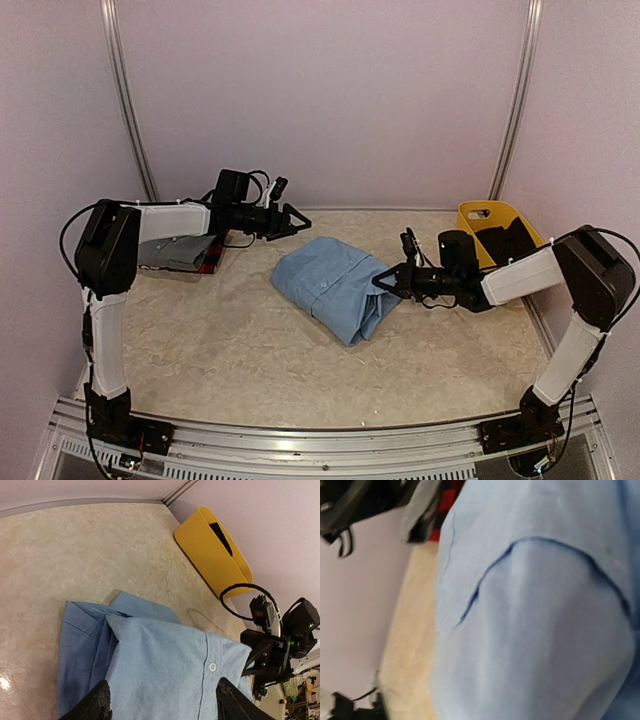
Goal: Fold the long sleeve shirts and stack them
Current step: Fold the 2/3-rectangle-folded shirt at the center of the board, then adjust the square-folded shirt at the center of the board, then pick up the square-folded shirt from the center of the board, then turn over the square-folded shirt at the center of the board.
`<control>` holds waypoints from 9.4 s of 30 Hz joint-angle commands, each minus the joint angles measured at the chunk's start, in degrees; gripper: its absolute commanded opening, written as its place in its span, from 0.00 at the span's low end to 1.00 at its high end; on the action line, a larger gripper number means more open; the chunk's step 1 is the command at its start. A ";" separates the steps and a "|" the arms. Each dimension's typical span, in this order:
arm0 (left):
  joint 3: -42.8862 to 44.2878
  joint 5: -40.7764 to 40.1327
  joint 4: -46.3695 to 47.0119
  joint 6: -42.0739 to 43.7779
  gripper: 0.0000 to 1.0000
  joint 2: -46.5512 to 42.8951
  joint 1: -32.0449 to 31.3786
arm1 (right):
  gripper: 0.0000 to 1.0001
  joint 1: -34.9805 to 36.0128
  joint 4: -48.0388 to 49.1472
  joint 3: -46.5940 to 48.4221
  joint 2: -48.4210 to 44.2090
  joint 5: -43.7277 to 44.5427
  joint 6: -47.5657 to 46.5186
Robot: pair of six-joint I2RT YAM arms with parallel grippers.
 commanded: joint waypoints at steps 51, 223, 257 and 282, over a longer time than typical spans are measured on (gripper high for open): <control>-29.35 -43.15 9.52 3.39 0.99 -15.22 -15.61 | 0.51 -9.48 -35.13 20.08 10.29 -1.47 -31.26; -67.09 -28.49 61.75 -35.54 0.51 -15.03 -14.72 | 0.78 3.24 -45.49 28.89 20.68 -8.40 -36.42; -64.06 -33.59 41.59 -23.21 0.56 -26.54 -14.63 | 0.00 2.94 -32.11 18.75 12.36 -18.47 -24.86; -56.65 -49.00 18.28 -11.15 0.75 -39.51 -13.61 | 0.00 0.97 -112.63 65.84 6.46 72.43 -33.43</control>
